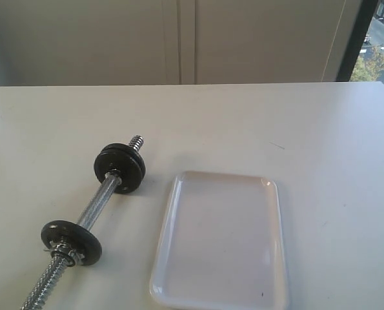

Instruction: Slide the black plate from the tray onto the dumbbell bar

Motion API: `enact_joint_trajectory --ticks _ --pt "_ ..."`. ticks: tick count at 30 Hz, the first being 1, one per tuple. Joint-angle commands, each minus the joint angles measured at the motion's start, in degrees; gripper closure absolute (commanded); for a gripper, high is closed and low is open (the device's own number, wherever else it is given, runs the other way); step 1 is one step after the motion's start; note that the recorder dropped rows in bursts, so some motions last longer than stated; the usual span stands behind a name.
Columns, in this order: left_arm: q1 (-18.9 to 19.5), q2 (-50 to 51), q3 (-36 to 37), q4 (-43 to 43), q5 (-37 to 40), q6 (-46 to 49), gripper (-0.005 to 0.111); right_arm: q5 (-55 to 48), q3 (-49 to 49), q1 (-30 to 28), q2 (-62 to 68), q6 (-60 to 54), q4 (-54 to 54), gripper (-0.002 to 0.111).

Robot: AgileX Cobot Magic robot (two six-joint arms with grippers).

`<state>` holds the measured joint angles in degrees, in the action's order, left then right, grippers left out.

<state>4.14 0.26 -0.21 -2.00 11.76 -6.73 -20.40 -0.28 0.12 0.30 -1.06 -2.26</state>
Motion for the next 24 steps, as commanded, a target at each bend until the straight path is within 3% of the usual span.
enact_joint_trajectory --ticks 1,24 --pt "0.47 -0.26 0.21 -0.23 0.36 -0.39 0.107 0.86 0.28 -0.31 -0.3 0.27 0.14 0.108" --pt "0.48 -0.26 0.21 -0.23 0.36 -0.39 0.107 0.86 0.28 2.36 -0.3 0.27 0.14 0.108"
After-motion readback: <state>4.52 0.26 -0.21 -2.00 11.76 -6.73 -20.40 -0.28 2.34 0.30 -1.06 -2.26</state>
